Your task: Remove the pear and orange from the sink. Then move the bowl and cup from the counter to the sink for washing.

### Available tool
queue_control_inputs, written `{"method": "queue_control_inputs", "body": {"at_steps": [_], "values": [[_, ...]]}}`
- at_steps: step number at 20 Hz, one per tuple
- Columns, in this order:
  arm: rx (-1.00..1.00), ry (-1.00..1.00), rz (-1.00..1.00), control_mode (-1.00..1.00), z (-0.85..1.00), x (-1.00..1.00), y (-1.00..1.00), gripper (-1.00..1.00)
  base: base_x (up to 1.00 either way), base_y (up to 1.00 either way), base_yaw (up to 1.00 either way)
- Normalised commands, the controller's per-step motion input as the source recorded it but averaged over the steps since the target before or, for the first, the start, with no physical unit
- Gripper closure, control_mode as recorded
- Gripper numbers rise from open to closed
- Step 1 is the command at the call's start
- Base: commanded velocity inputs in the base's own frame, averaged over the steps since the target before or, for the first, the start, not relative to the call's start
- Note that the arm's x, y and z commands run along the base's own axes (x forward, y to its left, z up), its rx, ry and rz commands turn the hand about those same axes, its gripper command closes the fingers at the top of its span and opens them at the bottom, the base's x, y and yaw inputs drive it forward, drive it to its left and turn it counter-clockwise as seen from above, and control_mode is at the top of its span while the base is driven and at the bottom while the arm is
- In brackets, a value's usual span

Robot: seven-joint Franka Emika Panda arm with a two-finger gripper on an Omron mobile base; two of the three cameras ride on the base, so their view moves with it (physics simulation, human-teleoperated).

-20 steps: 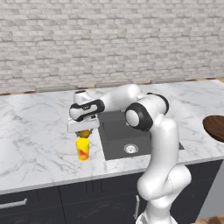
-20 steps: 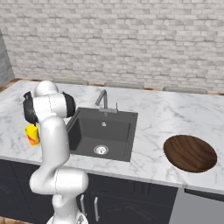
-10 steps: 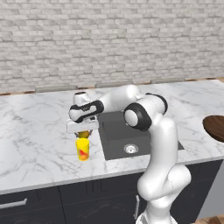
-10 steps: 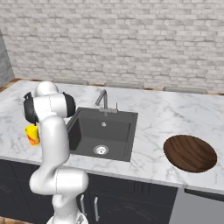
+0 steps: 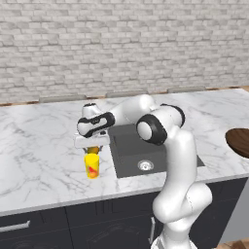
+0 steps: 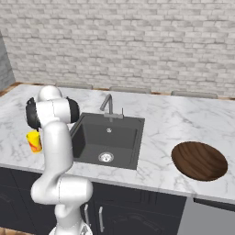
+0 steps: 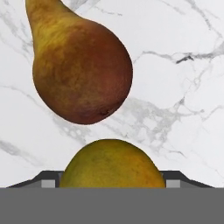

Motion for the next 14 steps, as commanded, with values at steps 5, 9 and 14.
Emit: {"method": "queue_control_inputs", "body": {"at_steps": [5,9,14], "values": [[0.00,0.00,-0.06,-1.00,-0.09,0.00,0.00,1.00,0.00,0.00,0.00],[0.00,0.00,-0.06,-1.00,-0.10,0.01,0.02,1.00,0.00,0.00,0.00],[0.00,0.00,-0.07,-1.00,-0.09,0.00,0.01,1.00,0.00,0.00,0.00]]}}
